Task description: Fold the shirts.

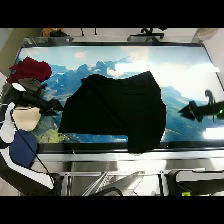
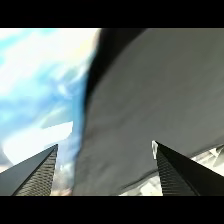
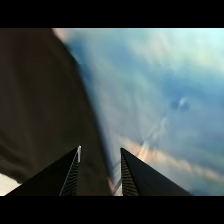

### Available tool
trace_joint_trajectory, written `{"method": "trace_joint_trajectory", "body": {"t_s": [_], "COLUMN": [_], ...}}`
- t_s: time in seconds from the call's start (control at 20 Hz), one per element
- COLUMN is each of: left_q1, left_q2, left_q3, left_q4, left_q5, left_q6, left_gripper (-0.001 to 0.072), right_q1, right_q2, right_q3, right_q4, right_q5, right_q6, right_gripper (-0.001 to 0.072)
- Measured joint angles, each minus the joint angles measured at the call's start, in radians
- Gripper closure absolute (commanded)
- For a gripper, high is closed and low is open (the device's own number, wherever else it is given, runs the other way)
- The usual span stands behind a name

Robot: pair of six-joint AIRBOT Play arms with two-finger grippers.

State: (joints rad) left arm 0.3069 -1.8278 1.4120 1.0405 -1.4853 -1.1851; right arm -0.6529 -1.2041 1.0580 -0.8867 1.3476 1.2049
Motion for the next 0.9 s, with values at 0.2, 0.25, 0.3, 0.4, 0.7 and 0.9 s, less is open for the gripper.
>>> {"method": "trace_joint_trajectory", "body": {"t_s": [0.2,0.25,0.3,0.4,0.7,0.9], "left_q1": [-0.026,-0.043,-0.061,-0.1,-0.159,-0.163], "left_q2": [0.006,0.006,0.006,0.005,0.002,0.002], "left_q3": [-0.061,-0.068,-0.073,-0.079,-0.087,-0.087], "left_q4": [0.009,0.016,0.018,0.026,0.045,0.043], "left_q5": [-0.006,-0.007,-0.013,-0.026,-0.036,-0.033], "left_q6": [0.002,0.002,0.002,0.004,0.0,-0.003], "left_gripper": [0.0055,0.0055,0.0056,0.0056,0.0301,0.0369], "right_q1": [-0.031,-0.032,-0.031,-0.01,0.133,0.203], "right_q2": [0.027,0.031,0.035,0.04,0.037,0.027], "right_q3": [-0.183,-0.213,-0.242,-0.277,-0.311,-0.314], "right_q4": [-0.002,0.008,0.019,0.046,0.095,0.111], "right_q5": [-0.009,-0.009,-0.006,-0.006,-0.089,-0.169], "right_q6": [-0.038,-0.051,-0.069,-0.095,-0.129,-0.159], "right_gripper": [0.0407,0.0407,0.0407,0.0406,0.0408,0.0583]}}
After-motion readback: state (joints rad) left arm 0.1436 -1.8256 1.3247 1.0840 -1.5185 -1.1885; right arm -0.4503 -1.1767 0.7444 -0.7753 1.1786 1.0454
